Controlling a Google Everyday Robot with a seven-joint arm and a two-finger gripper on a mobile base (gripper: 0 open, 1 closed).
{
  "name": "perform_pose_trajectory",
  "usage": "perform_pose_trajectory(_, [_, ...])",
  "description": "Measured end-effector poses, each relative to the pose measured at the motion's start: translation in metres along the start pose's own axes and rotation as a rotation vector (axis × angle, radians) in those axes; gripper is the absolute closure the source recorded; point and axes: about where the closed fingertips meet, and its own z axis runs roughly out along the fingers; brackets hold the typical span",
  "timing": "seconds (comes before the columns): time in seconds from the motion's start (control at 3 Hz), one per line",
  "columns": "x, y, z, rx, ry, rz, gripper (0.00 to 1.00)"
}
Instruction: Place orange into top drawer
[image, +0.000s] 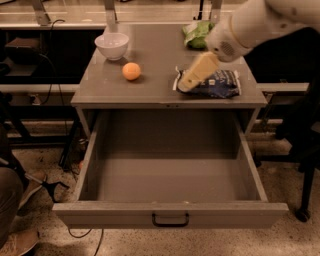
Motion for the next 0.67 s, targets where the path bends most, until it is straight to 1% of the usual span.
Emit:
perform_pose_trajectory(0.33, [-0.044,-0.016,0.04,0.043,-0.038,0.003,0.0])
perform_pose_trajectory(0.67, [-0.083,-0.017,0.092,0.024,-0.054,0.049,0.0])
